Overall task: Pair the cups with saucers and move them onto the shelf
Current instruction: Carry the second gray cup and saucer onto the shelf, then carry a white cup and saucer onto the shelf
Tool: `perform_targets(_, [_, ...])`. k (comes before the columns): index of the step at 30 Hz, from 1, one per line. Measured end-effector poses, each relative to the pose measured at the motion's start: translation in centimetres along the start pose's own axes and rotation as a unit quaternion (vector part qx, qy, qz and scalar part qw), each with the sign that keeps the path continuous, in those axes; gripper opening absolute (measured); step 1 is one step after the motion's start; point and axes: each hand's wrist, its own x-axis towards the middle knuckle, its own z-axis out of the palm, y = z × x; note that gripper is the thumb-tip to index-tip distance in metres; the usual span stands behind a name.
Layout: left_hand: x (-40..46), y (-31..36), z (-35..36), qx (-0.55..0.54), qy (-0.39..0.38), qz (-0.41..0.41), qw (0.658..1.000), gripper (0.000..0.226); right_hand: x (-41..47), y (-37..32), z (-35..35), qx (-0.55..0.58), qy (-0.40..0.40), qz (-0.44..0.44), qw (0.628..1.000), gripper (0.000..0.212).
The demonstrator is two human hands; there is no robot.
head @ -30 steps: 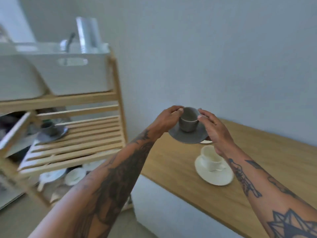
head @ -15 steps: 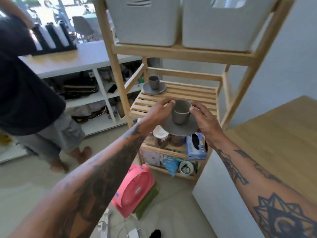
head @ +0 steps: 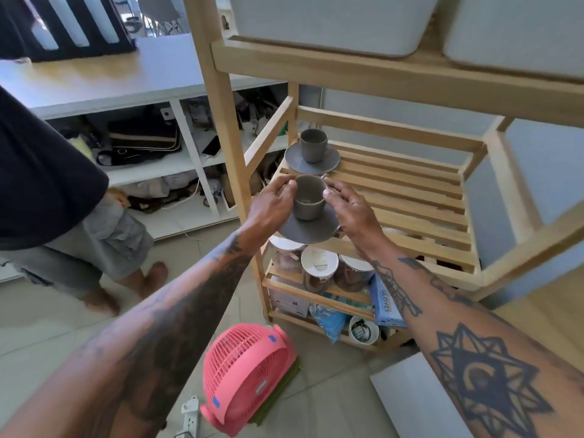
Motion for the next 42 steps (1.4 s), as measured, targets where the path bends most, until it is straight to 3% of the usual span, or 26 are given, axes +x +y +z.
perform_targets(10, [8.1,-3.5,1.1,-0.025,0.005,-0.013,1.0,0.037,7.6,2.2,3.1,-0.016,0.019,0.025,0.999,0.037])
perform_targets(25, [6.6,-2.5,1.2,0.039,0.011,-0.045,0.998,0.061,6.3,0.3,1.1,-0.122,0.035,0.03,0.992,0.056])
perform_targets(31, [2.2,-1.4,0.4,0.131,0.092,-0.079,0.984,0.059,0.3,-1.8,-4.9,-0.135,0.061,0.054,0.987,0.055])
perform_targets(36, [-5.3,2.4,3.5,0.148,0.111,0.011,0.983,0.05,-9.8,-4.0,-11.8,-0.117,0.089,0.046,0.988,0.051])
perform_targets(42, [-18.1,10.9,14.9,0.087,-0.043,0.133,0.986,0.039,-23.7,-5.1,-23.3,-0.081,0.156,0.069,0.982,0.044])
